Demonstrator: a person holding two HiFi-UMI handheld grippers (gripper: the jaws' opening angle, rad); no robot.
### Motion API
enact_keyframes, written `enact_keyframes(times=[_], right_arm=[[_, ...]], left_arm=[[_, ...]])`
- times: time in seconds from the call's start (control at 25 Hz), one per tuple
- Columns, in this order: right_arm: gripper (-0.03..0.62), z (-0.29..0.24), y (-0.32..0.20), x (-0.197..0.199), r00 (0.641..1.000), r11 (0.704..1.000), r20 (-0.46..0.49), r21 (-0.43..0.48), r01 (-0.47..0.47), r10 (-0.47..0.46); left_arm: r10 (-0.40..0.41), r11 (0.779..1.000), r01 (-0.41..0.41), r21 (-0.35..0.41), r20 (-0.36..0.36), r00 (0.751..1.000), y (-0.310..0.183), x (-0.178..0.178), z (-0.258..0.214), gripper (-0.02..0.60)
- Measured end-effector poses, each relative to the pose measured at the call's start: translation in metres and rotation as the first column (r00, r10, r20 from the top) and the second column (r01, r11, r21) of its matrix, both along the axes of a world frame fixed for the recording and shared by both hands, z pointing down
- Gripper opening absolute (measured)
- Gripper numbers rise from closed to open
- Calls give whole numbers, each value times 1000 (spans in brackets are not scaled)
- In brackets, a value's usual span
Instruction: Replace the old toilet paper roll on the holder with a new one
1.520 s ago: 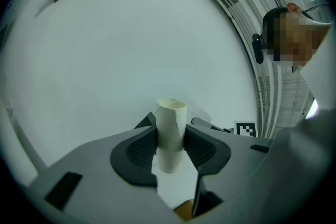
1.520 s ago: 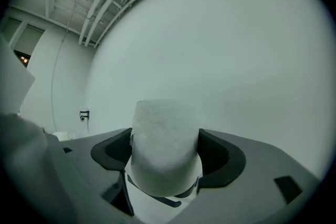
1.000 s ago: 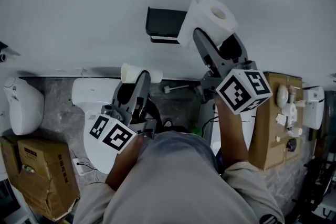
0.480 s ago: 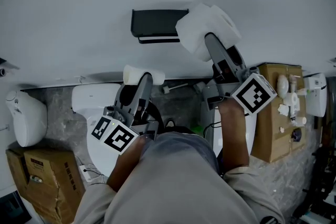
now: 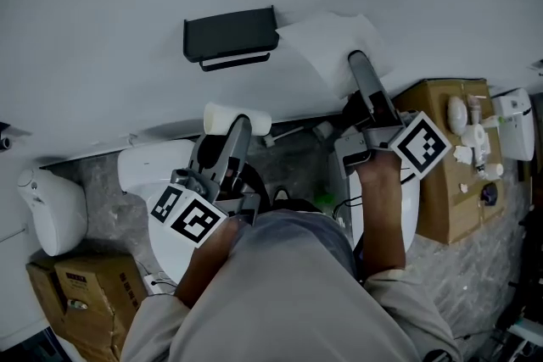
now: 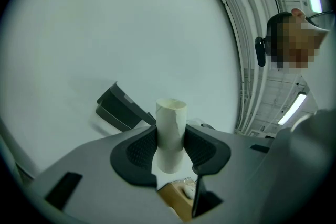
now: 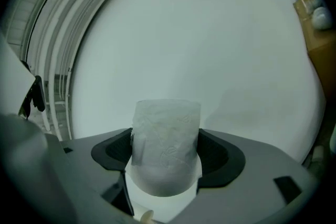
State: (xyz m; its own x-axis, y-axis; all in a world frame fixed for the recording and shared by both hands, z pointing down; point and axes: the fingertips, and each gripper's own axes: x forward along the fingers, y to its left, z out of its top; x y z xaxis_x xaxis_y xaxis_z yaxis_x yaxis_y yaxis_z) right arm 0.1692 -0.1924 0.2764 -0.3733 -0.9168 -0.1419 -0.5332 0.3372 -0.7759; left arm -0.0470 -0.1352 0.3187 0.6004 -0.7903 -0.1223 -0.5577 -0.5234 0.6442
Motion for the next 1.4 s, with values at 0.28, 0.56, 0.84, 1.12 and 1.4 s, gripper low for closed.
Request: enact_keyframes(times=[0.28, 0.56, 0.84, 1.12, 1.4], right_arm=[[385, 37, 6, 28, 985, 991, 150, -109, -71, 87], [385, 80, -2, 32, 943, 974, 307, -218, -59, 126], [385, 107, -23, 9, 914, 961, 386, -276, -13, 123], [385, 124, -59, -22, 900, 955, 423, -295, 31, 102], [385, 140, -83, -40, 887, 943, 439, -332, 8, 147]], left_arm=[[40, 999, -40, -19, 10, 999, 1, 15, 4, 146], [45, 998, -45, -42, 10, 999, 2, 17, 11, 146], [7, 999, -7, -39, -9, 1000, 1, 4, 9, 146], [-16, 999, 14, -35, -56, 998, 2, -2, 2, 146], [-59, 997, 57, -43, -61, 996, 1, -23, 3, 146]])
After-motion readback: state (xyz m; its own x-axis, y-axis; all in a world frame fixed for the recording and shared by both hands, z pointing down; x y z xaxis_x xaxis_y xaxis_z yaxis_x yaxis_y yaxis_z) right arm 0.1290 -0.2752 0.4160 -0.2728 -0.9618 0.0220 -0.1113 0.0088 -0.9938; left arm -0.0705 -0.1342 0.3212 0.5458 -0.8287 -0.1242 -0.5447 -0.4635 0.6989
